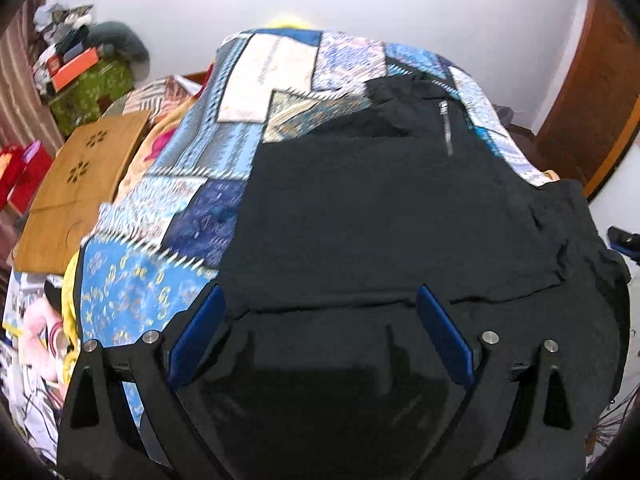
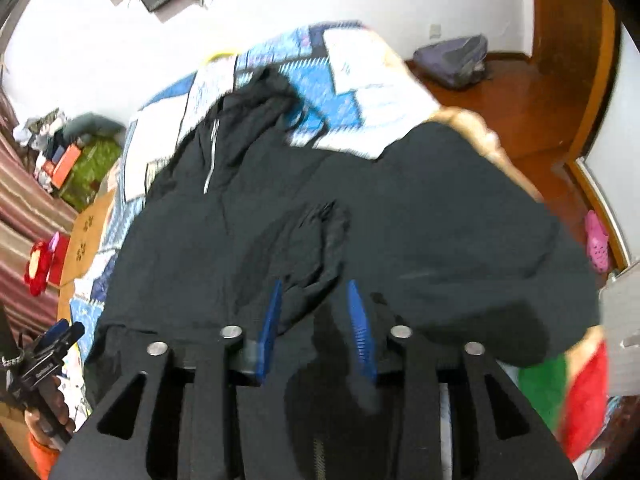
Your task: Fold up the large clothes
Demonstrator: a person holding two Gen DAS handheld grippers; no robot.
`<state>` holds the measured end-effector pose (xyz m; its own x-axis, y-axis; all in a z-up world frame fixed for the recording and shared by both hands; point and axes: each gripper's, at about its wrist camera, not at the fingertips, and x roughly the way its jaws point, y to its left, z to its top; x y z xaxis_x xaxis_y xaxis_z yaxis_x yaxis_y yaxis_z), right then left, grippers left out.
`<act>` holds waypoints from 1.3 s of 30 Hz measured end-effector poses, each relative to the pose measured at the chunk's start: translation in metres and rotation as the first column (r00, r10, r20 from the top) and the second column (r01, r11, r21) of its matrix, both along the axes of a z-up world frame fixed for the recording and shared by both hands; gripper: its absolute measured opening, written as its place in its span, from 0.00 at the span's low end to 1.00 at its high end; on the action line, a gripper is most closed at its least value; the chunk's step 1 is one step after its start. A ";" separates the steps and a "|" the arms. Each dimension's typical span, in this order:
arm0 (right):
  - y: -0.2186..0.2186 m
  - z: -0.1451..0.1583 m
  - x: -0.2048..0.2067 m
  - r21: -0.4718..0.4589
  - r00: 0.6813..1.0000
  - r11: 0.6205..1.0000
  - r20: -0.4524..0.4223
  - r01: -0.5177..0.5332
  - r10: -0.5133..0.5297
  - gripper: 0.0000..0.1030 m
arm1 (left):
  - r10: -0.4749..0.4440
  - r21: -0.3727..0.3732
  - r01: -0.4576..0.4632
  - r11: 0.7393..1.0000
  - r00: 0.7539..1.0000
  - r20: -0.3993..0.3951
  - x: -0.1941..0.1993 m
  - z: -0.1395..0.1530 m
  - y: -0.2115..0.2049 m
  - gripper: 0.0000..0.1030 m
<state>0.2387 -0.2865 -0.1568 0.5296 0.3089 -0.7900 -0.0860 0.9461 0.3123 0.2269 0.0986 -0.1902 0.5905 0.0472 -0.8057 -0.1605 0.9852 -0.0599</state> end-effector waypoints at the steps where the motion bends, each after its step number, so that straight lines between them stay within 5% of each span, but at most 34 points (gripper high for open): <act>1: -0.007 0.007 -0.004 -0.001 1.000 1.000 0.021 0.019 -0.019 0.46 | -0.010 0.002 0.010 1.000 1.000 0.012 0.002 0.004 -0.005 0.94; 4: -0.032 0.024 -0.016 0.011 0.993 0.996 0.073 0.087 -0.087 0.54 | -0.031 0.004 0.031 1.000 0.999 0.043 0.009 0.015 -0.016 0.94; 11: -0.095 0.036 -0.039 0.075 0.970 0.973 0.091 0.220 -0.226 0.55 | -0.067 -0.026 0.070 0.997 0.994 0.088 0.025 0.028 -0.040 0.94; 16: -0.135 0.004 -0.039 0.115 0.944 0.937 -0.020 0.329 -0.329 0.55 | -0.095 -0.031 0.097 0.995 0.993 0.068 0.030 0.019 -0.053 0.94; 24: -0.167 -0.067 -0.027 0.342 0.887 0.821 -0.241 0.458 -0.395 0.55 | -0.091 -0.059 0.091 0.994 0.996 0.008 0.036 -0.003 -0.057 0.94; 31: -0.176 -0.086 -0.016 0.369 0.846 0.762 -0.269 0.533 -0.461 0.55 | -0.068 -0.066 0.067 0.996 0.998 -0.010 0.034 -0.011 -0.047 0.94; 39: -0.161 -0.063 0.003 0.254 0.872 0.834 -0.162 0.489 -0.462 0.14 | -0.046 -0.087 0.045 0.995 0.999 -0.009 0.029 -0.013 -0.037 0.94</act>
